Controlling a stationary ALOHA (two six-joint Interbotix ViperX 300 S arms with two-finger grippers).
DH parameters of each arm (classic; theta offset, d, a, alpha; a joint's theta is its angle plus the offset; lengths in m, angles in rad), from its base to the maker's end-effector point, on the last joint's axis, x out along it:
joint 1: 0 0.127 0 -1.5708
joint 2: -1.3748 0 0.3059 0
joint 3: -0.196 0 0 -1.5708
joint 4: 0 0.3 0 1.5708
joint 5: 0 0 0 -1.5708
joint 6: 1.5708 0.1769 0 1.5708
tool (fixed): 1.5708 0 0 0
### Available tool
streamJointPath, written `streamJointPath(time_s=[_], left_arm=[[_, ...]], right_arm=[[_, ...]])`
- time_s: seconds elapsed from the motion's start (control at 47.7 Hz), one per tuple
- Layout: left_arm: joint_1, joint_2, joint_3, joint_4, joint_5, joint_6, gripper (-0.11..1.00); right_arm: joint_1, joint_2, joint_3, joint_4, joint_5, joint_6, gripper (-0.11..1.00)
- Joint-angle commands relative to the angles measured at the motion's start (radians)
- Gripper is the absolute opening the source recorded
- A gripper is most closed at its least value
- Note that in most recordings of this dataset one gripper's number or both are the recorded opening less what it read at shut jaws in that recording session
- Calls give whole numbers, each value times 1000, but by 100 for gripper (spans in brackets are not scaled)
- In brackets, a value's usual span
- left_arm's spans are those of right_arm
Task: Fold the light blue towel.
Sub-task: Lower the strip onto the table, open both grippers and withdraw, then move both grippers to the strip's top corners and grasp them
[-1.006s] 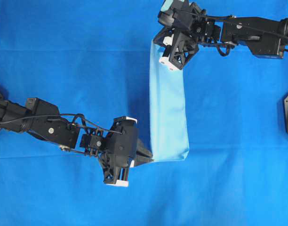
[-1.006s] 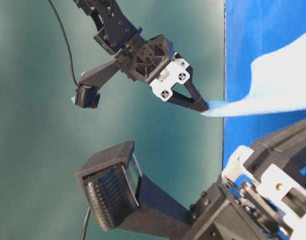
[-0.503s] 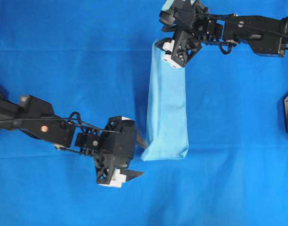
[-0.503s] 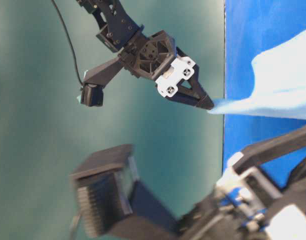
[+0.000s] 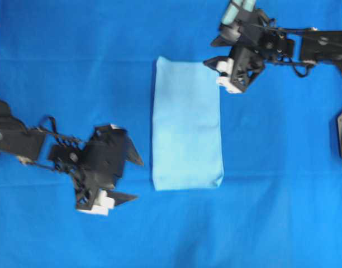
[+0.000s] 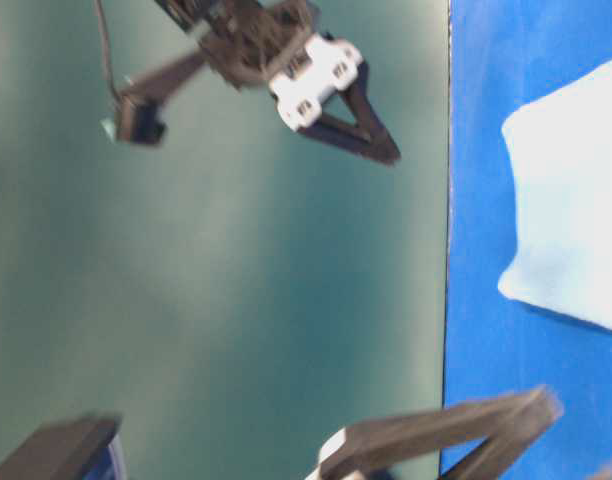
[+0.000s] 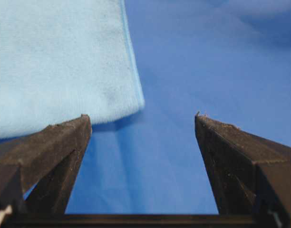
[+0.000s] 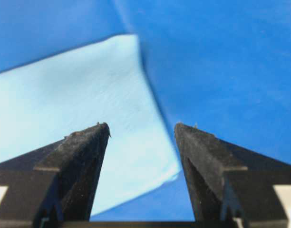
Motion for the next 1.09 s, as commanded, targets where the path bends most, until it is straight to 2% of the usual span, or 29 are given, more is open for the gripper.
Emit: streamJointPath(time_s=[0.0, 0.147, 0.377, 0.524, 0.671, 1.069], left_arm=[[-2, -78, 23, 2, -6, -6, 95], [23, -193, 100, 5, -51, -5, 95], [112, -367, 250, 6, -252, 8, 95], [183, -434, 354, 6, -360, 9, 94], [225, -460, 414, 6, -453, 9, 94], [230, -443, 407, 6, -453, 9, 94]], right_arm=[[29, -92, 37, 12, -14, 3, 62], [61, -207, 133, 46, -71, 3, 62], [67, -399, 288, 97, -221, 3, 62], [67, -451, 377, 115, -339, 3, 62], [67, -446, 391, 120, -373, 3, 62], [67, -443, 383, 120, -362, 3, 62]])
